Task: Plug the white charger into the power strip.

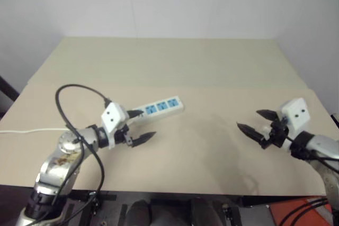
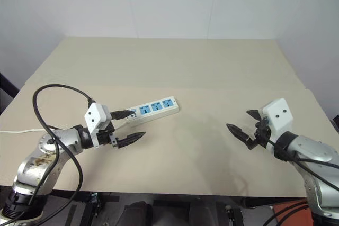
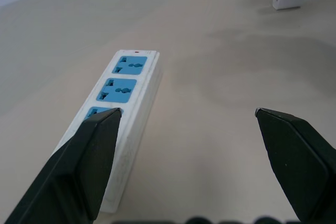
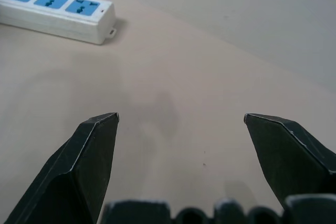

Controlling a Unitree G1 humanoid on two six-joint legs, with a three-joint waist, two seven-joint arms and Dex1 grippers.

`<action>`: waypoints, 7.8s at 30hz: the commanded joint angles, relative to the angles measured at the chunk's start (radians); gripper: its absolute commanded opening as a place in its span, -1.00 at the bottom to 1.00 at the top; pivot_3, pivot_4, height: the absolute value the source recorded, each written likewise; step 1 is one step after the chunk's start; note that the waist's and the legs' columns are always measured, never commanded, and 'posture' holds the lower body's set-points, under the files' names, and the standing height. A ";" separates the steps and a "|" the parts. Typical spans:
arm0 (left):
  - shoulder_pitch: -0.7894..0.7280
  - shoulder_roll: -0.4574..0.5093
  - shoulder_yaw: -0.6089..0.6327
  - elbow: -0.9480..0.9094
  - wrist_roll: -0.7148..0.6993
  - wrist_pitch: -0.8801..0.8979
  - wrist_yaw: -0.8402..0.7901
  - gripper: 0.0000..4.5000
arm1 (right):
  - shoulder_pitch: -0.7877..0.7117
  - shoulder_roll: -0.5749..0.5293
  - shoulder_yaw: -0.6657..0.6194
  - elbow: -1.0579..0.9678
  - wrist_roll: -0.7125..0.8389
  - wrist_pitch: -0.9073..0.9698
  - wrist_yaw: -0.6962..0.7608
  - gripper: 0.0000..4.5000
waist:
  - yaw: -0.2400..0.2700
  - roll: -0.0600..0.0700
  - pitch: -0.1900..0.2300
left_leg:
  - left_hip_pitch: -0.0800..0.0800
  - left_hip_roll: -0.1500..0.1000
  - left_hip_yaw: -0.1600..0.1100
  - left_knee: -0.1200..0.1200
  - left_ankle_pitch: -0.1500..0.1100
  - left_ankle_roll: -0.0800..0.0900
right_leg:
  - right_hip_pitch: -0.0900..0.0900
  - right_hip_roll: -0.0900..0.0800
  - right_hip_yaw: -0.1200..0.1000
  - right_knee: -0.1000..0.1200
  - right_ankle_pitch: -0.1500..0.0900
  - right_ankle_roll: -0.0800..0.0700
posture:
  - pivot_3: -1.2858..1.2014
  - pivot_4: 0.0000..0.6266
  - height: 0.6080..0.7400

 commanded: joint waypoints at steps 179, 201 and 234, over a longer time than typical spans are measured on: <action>-0.518 -0.271 -0.272 1.050 0.304 -0.664 -0.550 0.46 | -0.514 0.399 0.532 0.528 -0.103 -0.352 0.295 -0.49 | -0.005 0.004 -0.003 | -0.004 -0.002 -0.004 0.002 0.000 0.000 | -0.002 0.001 -0.002 0.001 0.001 0.001 | 0.03 -0.52 1.00; -0.506 -0.258 -0.274 1.034 0.302 -0.663 -0.553 0.46 | -0.526 0.342 0.492 0.645 -0.116 -0.426 0.329 -0.49 | -0.004 0.004 -0.003 | -0.004 -0.002 -0.004 0.002 0.000 0.000 | -0.002 0.001 -0.002 0.001 0.001 0.001 | 0.03 -0.52 1.00; -0.485 -0.243 -0.275 0.994 0.296 -0.637 -0.551 0.46 | -0.531 0.254 0.501 0.682 -0.085 -0.461 0.405 -0.49 | 0.000 0.004 -0.003 | -0.004 -0.002 -0.004 0.002 0.000 0.000 | -0.002 0.001 -0.002 0.000 0.001 0.001 | 0.03 -0.52 1.00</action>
